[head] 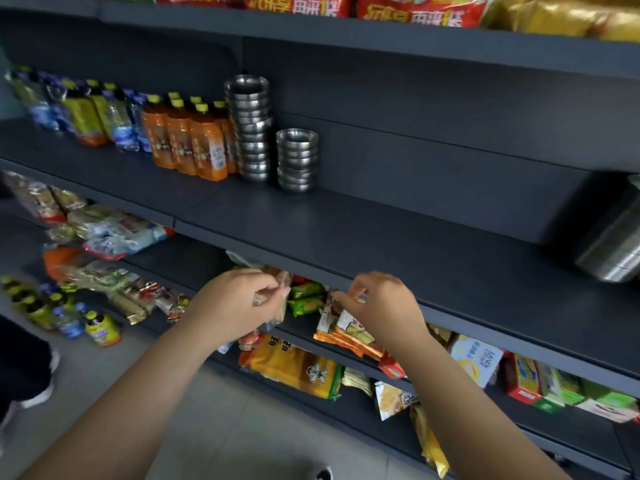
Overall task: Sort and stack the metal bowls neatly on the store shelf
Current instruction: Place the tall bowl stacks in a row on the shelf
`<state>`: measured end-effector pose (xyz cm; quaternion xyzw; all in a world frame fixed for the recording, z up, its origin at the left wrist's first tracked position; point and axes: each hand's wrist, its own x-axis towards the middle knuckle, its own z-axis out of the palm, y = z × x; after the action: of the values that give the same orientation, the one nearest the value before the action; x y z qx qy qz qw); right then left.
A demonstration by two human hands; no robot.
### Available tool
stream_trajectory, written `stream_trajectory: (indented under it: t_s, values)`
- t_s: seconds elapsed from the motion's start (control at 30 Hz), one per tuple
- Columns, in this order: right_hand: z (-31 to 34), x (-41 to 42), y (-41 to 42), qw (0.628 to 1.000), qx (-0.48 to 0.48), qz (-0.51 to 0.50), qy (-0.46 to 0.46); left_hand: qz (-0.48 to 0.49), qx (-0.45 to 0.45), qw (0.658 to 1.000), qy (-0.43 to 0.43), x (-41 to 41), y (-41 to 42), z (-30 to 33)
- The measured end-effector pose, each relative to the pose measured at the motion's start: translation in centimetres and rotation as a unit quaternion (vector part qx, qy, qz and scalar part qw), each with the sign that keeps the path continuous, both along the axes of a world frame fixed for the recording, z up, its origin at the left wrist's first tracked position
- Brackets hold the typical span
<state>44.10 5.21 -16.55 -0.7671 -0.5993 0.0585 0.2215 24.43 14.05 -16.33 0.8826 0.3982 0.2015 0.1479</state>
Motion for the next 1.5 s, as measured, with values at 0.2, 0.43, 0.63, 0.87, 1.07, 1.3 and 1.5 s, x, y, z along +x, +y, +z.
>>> stream_trajectory:
  t_s: [0.2,0.43,0.63,0.87,1.07,1.3,1.5]
  values:
    - [-1.8,0.2,8.6,0.999,-0.001,-0.008,0.037,0.003,-0.027,1.000,-0.003,0.1,7.4,-1.4]
    - [-3.2,1.8,18.4,0.997,-0.027,-0.030,0.073,0.034,-0.094,0.995,-0.012,0.1,17.0,-2.5]
    - [-4.6,1.6,24.5,0.989,-0.055,-0.058,0.121,0.052,-0.158,0.984,-0.061,-0.6,23.2,-4.5]
    - [-6.7,0.0,30.6,0.975,-0.068,-0.137,0.162,0.073,-0.288,0.943,-0.151,-1.9,30.7,-6.9]
    - [-7.3,-2.2,35.4,0.956,-0.058,-0.216,0.190,0.049,-0.349,0.926,-0.138,-3.5,38.1,-8.5]
    - [-7.8,-5.4,39.5,0.933,-0.064,-0.257,0.243,0.042,-0.377,0.912,-0.154,-4.9,43.9,-8.9]
    - [-7.1,-5.3,41.0,0.926,-0.069,-0.268,0.255,0.044,-0.376,0.899,-0.219,-4.1,46.0,-8.5]
